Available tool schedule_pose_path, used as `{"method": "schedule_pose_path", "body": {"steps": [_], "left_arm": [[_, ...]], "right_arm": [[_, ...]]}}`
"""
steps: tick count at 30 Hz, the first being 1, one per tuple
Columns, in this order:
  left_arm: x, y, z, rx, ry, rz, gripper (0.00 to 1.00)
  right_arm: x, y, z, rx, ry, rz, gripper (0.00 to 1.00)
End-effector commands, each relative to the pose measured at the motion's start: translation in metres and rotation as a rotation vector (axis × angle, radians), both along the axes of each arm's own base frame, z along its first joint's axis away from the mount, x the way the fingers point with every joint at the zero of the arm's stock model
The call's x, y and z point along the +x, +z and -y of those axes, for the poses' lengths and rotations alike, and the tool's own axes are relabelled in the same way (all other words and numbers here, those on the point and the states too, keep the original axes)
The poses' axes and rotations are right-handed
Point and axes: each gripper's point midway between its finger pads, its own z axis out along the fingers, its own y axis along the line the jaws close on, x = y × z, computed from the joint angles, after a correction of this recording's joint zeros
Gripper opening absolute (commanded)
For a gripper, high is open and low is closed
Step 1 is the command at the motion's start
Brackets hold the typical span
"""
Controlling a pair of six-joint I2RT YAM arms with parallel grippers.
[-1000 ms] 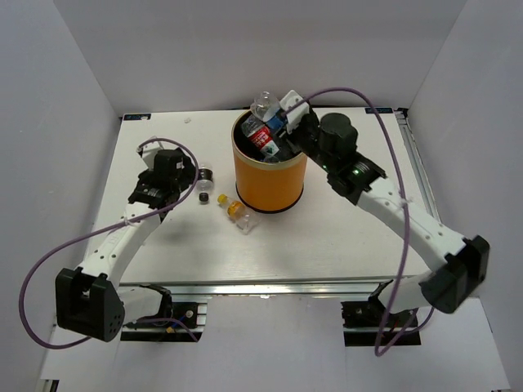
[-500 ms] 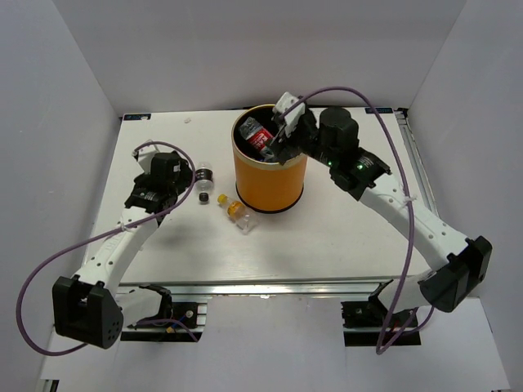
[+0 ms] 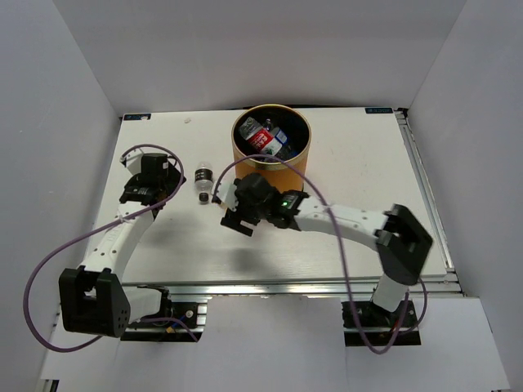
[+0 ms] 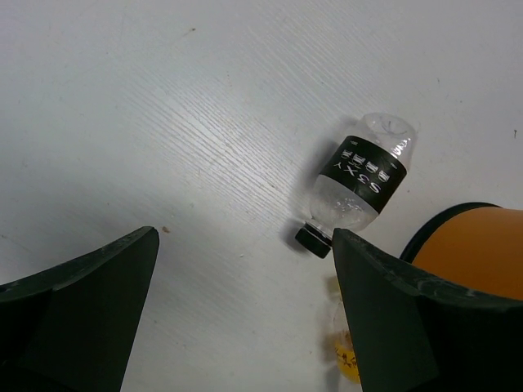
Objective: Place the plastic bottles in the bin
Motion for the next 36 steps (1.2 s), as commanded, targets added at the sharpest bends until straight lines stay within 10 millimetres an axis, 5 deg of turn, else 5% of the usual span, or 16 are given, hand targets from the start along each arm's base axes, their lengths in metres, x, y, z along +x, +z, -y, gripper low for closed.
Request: {"method": "schedule_pose_path", "body": {"steps": [1,6,12,15,17,19,20,22,23,24,25,26,28,29,32,36], "left_arm": [[-0.004,0.003,0.002,-0.029,-0.004,0.02,0.98],[-0.003,0.007,0.0,-0.025,-0.003,0.033,0.98],[0.0,0.013,0.001,-0.03,-0.005,0.051,0.98],[0.001,0.016,0.003,-0.037,-0.018,0.06,0.98],[0.003,0.017,0.005,-0.032,-0.043,0.064,0.98],[0.004,0.018,0.006,-0.03,-0.051,0.07,0.98],[0.007,0.021,0.007,-0.028,-0.058,0.082,0.98],[0.012,0.023,0.011,-0.031,-0.09,0.094,0.98],[0.016,0.027,0.014,-0.027,-0.117,0.107,0.98],[0.018,0.028,0.017,-0.035,-0.129,0.117,0.98],[0.02,0.027,0.022,-0.047,-0.157,0.119,0.98],[0.023,0.028,0.024,-0.047,-0.173,0.131,0.98],[0.027,0.029,0.028,-0.049,-0.201,0.138,0.98],[0.031,0.026,0.03,-0.051,-0.211,0.138,0.98],[0.044,0.02,0.041,-0.066,-0.27,0.149,0.98],[0.064,0.003,0.065,-0.092,-0.418,0.145,0.98]], "right_arm": [[0.027,-0.011,-0.014,-0.038,-0.121,0.068,0.89],[0.056,-0.054,-0.021,-0.141,-0.214,0.114,0.89],[0.052,-0.097,-0.018,-0.213,-0.223,0.062,0.85],[0.049,-0.101,-0.015,-0.221,-0.217,0.048,0.7],[0.044,-0.093,-0.015,-0.207,-0.205,0.032,0.39],[0.039,-0.061,-0.014,-0.159,-0.196,0.036,0.18],[0.032,-0.048,-0.018,-0.117,-0.161,0.019,0.17],[0.019,0.01,-0.022,0.038,-0.1,0.036,0.2],[0.003,0.059,-0.024,0.165,-0.023,0.056,0.23],[-0.004,0.08,-0.023,0.232,0.011,0.077,0.24],[-0.01,0.091,-0.016,0.274,0.027,0.098,0.24],[-0.02,0.14,-0.01,0.397,0.069,0.154,0.24],[-0.019,0.181,0.002,0.495,0.054,0.228,0.26],[-0.014,0.214,0.016,0.576,0.011,0.294,0.29],[0.035,0.25,0.058,0.635,-0.176,0.405,0.31],[0.099,0.248,0.093,0.601,-0.313,0.349,0.32]]}}
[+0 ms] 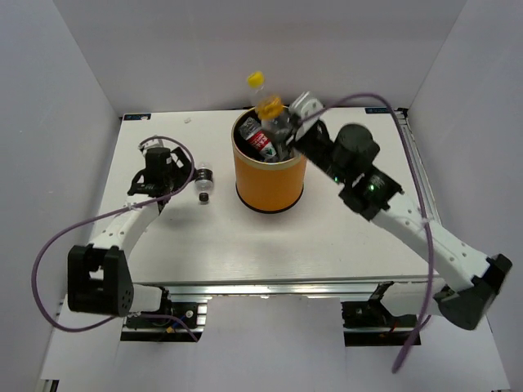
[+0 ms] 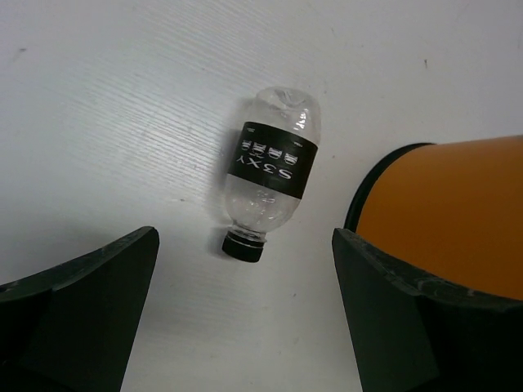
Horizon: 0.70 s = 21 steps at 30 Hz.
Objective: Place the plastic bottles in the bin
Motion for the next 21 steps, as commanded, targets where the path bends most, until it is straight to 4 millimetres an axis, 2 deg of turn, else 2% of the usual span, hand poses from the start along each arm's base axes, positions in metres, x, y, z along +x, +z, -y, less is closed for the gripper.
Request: {"method": "schedule_pose_path", "body": {"steps": [1,2,4,5,6,7,8,9,10,12,13,14,16,17,21], "left_arm": [[0.026,0.006,0.024,-0.014,-0.168,0.056,0.98],[0.031,-0.006,0.032,-0.031,-0.205,0.028,0.98],[0.043,-0.008,0.034,-0.016,-0.23,0.04,0.98],[0.046,-0.011,0.035,-0.011,-0.245,0.037,0.98],[0.052,-0.019,0.037,-0.01,-0.251,0.018,0.98],[0.055,-0.022,0.038,-0.008,-0.261,0.01,0.98],[0.057,-0.025,0.039,-0.007,-0.273,0.004,0.98],[0.059,-0.027,0.041,-0.011,-0.281,0.001,0.98],[0.06,-0.031,0.042,-0.015,-0.286,-0.008,0.98],[0.064,-0.036,0.044,-0.016,-0.294,0.001,0.98],[0.064,-0.038,0.044,-0.016,-0.296,-0.003,0.98],[0.066,-0.039,0.045,-0.018,-0.297,-0.002,0.98],[0.069,-0.045,0.045,-0.02,-0.296,-0.012,0.95],[0.073,-0.05,0.046,-0.02,-0.295,-0.023,0.94],[0.082,-0.068,0.041,-0.004,-0.272,-0.068,0.86]], "right_arm": [[0.063,-0.042,0.014,-0.059,-0.108,-0.137,0.34],[0.079,-0.051,0.021,-0.084,-0.144,-0.165,0.37],[0.093,-0.06,0.026,-0.098,-0.171,-0.19,0.51],[0.096,-0.061,0.026,-0.098,-0.174,-0.193,0.58],[0.097,-0.062,0.026,-0.098,-0.177,-0.198,0.7],[0.098,-0.063,0.028,-0.101,-0.179,-0.197,0.76],[0.099,-0.062,0.029,-0.1,-0.183,-0.194,0.88],[0.098,-0.059,0.029,-0.095,-0.183,-0.19,0.89],[0.095,-0.064,0.03,-0.112,-0.181,-0.214,0.89],[0.079,-0.048,0.029,-0.084,-0.118,-0.192,0.89],[0.079,-0.052,0.029,-0.085,-0.118,-0.201,0.9],[0.069,-0.037,0.032,-0.057,-0.101,-0.17,0.89],[0.061,-0.039,0.037,-0.05,-0.094,-0.173,0.89],[0.051,-0.018,0.043,-0.007,-0.087,-0.124,0.89],[0.031,-0.013,0.064,0.03,-0.108,-0.088,0.89]]}}
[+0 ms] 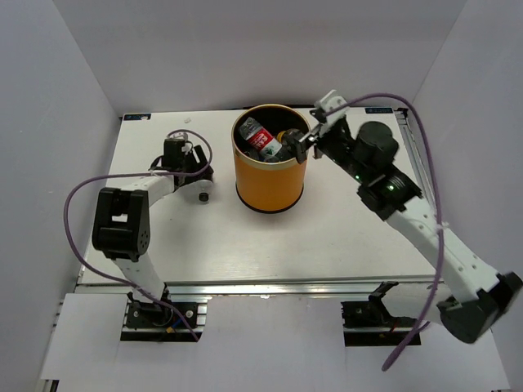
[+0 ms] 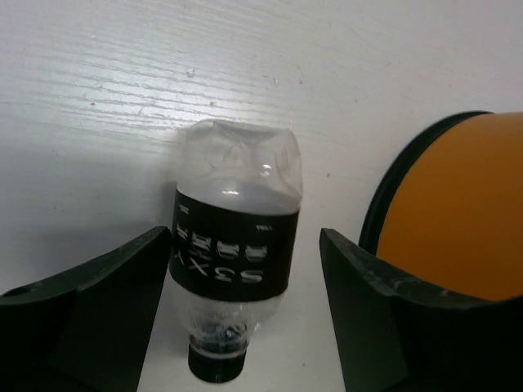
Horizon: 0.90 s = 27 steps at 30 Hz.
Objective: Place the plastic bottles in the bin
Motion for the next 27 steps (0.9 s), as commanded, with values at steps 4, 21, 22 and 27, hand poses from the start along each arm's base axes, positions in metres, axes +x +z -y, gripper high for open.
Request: {"method": "schedule_pose_path", "body": {"steps": [4,21,22,27], "left_arm": [[0.023,-0.011,-0.015,0.06,0.073,-0.024,0.52],[-0.037,0.393,0.064,-0.132,-0.066,0.944,0.15],[-0.046,0.402,0.09,-0.153,-0.139,0.952,0.15],[-0.042,0.411,0.168,-0.187,-0.35,0.942,0.16]], "right_arm": [[-0.038,0.023,0.049,0.15,-0.1,0.079,0.89],[-0.028,-0.12,0.194,0.164,-0.828,-0.182,0.89],[-0.029,-0.121,0.194,0.171,-0.821,-0.182,0.89],[-0.035,-0.123,0.196,0.176,-0.801,-0.187,0.89]]}}
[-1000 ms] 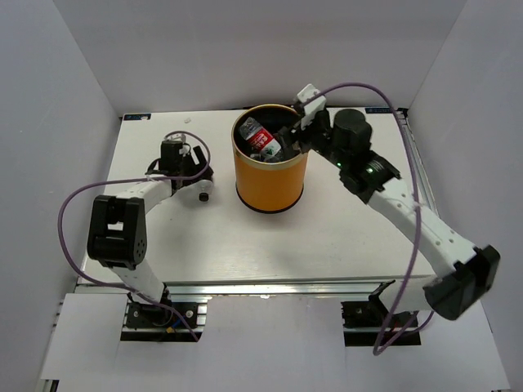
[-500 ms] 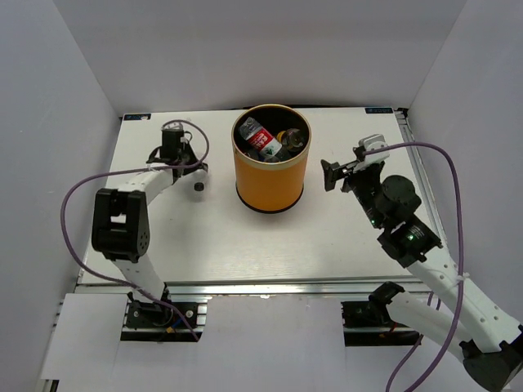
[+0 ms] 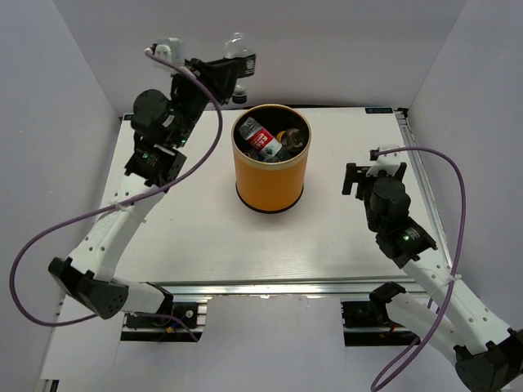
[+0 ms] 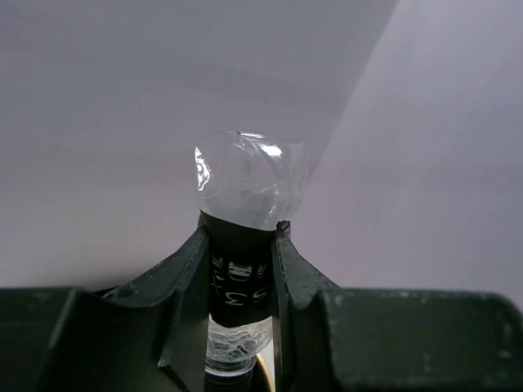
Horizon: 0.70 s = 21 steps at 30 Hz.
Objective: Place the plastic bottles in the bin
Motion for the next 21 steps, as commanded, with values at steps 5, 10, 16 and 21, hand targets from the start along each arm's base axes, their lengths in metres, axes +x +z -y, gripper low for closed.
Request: {"method": "schedule_pose_path", "body": {"steps": [5,10,16,21], "left_arm": [[0.035,-0.085,0.085,0.176,-0.112,-0.141,0.21],[0.037,-0.101,0.102,0.194,-0.134,-0.146,0.67],[0.037,-0.082,0.096,0.192,-0.069,-0.133,0.98],[0.044,-0.067,0.071,0.22,0.069,-0.171,0.98]], "right_arm": [[-0.01,0.011,0.013,0.043,-0.036,0.044,0.89],[-0.014,0.008,0.018,0.026,-0.048,0.029,0.89],[-0.013,0.005,0.024,0.029,-0.079,0.017,0.89],[-0.007,-0.007,0.033,0.048,-0.147,-0.059,0.89]]}}
